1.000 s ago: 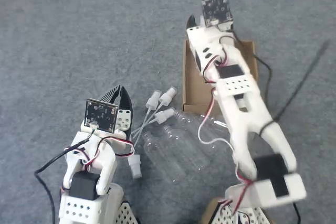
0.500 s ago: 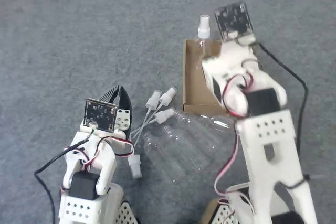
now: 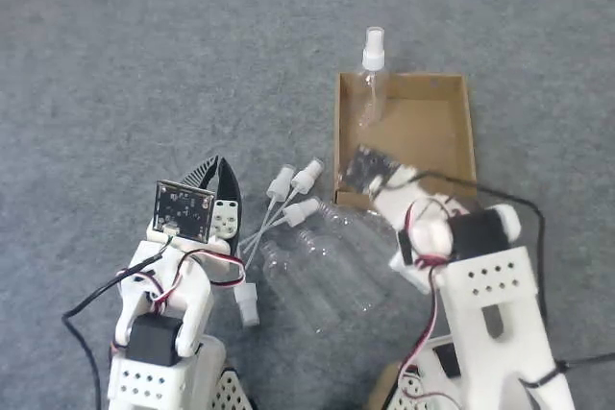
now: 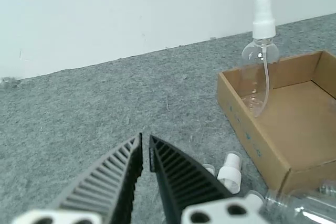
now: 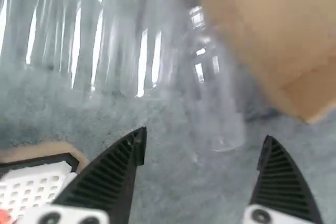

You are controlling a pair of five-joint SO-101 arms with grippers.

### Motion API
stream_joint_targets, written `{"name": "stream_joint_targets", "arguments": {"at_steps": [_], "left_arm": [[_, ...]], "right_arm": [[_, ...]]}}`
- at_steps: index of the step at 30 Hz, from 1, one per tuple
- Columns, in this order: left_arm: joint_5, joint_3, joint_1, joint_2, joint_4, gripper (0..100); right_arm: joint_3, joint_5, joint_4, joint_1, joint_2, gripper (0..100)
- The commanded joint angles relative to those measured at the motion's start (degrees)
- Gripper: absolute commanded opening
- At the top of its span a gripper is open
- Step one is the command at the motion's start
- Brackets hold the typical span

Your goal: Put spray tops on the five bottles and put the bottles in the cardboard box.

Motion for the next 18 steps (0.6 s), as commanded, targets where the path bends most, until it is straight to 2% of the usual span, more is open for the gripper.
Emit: {"name": "stream_joint_targets", "arguments": {"at_steps": [1,7,11,14,18], "left_arm": [[0.5,-0.2,-0.4,-0.8,-1.8,1],[0.5,-0.2,-0.4,-0.8,-1.7,1],[0.5,-0.2,-0.3,-0.8,-1.6,1],[0.5,-0.2,-0.2,-0.8,-1.6,1],[0.5,-0.2,-0.2,-0.8,-1.6,1]], "right_arm": [[5.3,1.8,-4.4,0.5,-3.6,28.1],[12.0,1.9,-11.8,0.8,-3.6,28.1],[12.5,2.5,-14.9,6.5,-3.6,28.1],[12.5,7.1,-15.9,10.9,-3.6,28.1],[12.7,8.9,-16.0,12.1,-3.6,28.1]]}}
